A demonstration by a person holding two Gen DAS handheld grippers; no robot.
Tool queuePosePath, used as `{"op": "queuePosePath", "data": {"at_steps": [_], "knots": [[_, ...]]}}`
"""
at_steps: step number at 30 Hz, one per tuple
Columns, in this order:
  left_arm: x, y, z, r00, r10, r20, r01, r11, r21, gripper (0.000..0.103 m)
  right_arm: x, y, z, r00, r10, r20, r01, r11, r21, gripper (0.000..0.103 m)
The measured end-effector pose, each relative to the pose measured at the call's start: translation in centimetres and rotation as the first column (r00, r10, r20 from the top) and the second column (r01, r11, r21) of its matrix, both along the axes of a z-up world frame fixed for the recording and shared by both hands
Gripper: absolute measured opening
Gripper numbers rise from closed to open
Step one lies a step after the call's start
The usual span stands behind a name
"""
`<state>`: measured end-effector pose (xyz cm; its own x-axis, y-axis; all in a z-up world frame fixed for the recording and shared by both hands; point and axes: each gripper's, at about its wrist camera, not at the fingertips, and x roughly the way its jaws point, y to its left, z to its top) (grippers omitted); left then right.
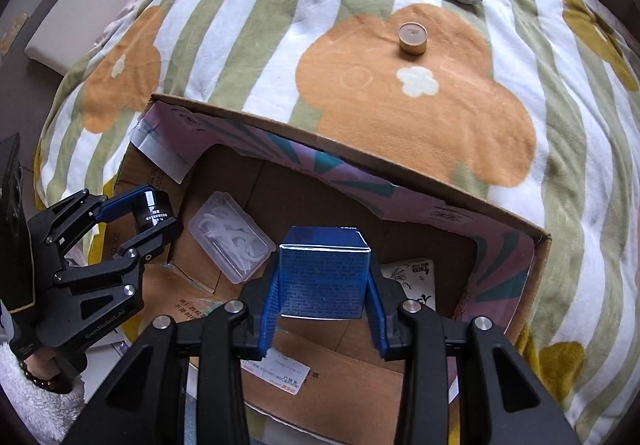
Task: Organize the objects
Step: 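Carry both items into the cardboard box and open both tools, then move both tools toward the pink sock and white box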
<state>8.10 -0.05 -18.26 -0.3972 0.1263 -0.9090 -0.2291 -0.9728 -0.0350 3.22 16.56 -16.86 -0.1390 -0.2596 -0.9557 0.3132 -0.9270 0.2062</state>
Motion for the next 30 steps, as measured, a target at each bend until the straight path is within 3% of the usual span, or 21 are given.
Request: {"op": "queuePosePath", "data": {"at_steps": [3, 5, 6, 7, 8, 10, 30], "knots": [[-0.1, 0.1, 0.0, 1.000, -0.003, 0.004, 0.003, 1.000, 0.009, 0.041, -0.1, -0.2, 0.0, 1.000, 0.002, -0.004, -0.002, 1.000, 0.004, 0.035], [-0.1, 0.3, 0.0, 1.000, -0.002, 0.005, 0.002, 1.000, 0.019, 0.046, -0.1, -0.2, 0.0, 1.000, -0.006, -0.005, 0.006, 1.000, -0.010, 0.043], [-0.1, 0.3, 0.0, 1.000, -0.003, 0.005, 0.003, 1.000, 0.023, 0.069, -0.2, -0.1, 0.1, 1.000, -0.011, -0.006, 0.011, 1.000, -0.018, 0.046], [-0.1, 0.3, 0.0, 1.000, -0.006, 0.005, 0.005, 1.000, 0.027, 0.089, -0.3, -0.1, 0.1, 1.000, -0.014, -0.005, 0.014, 1.000, -0.021, 0.056], [0.0, 0.3, 0.2, 1.000, -0.008, -0.001, 0.008, 0.999, 0.035, 0.102, -0.3, 0.0, 0.2, 1.000, -0.018, -0.007, 0.017, 1.000, -0.016, 0.070], [0.1, 0.3, 0.4, 1.000, -0.013, -0.006, 0.014, 0.998, 0.064, 0.103, -0.3, 0.1, 0.5, 1.000, -0.022, -0.022, 0.022, 1.000, -0.008, 0.078], [0.6, -0.5, 2.1, 1.000, -0.022, -0.013, 0.023, 0.995, 0.099, 0.103, 0.7, 1.6, 1.0, 0.995, -0.088, -0.042, 0.089, 0.996, 0.015, 0.078]]}}
